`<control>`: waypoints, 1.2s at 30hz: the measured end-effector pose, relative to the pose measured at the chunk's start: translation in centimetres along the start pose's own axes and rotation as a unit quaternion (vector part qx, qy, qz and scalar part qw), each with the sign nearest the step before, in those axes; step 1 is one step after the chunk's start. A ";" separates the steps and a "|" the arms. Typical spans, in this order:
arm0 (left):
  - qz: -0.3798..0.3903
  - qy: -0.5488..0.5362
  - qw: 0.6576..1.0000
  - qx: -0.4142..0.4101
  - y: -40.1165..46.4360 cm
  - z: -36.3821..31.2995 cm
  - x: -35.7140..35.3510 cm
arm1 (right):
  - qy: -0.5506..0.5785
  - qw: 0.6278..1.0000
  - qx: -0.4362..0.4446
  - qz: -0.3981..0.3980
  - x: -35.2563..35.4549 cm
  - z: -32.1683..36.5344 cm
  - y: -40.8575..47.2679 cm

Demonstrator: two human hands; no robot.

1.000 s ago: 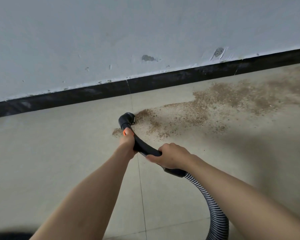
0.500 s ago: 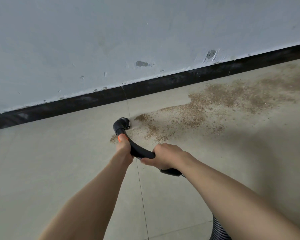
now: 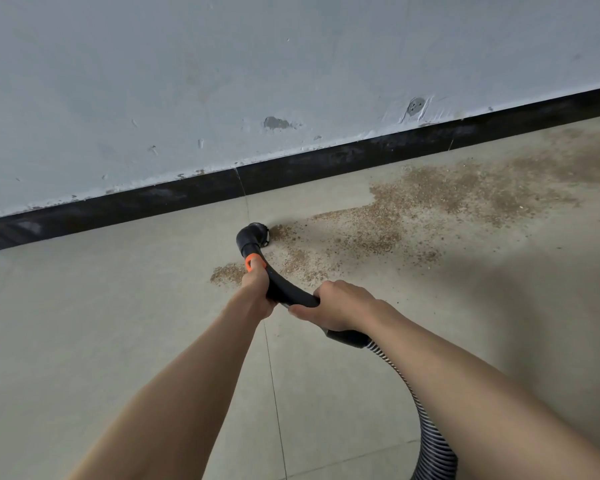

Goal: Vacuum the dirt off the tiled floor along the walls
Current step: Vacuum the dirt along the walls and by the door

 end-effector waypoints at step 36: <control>-0.018 0.016 1.000 -0.011 -1.6 1.7 -1.0 | 0.103 0.995 0.001 -0.001 -0.8 -2.9 -2.4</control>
Point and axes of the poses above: each hand's wrist, its own y-axis towards the middle knuckle, its own x-axis out of the back of the hand, z = x × y, the point moved 9 cm from there along y, towards the middle knuckle, and after that the axes turned 3 degrees about -x, right-handed, at the moved point
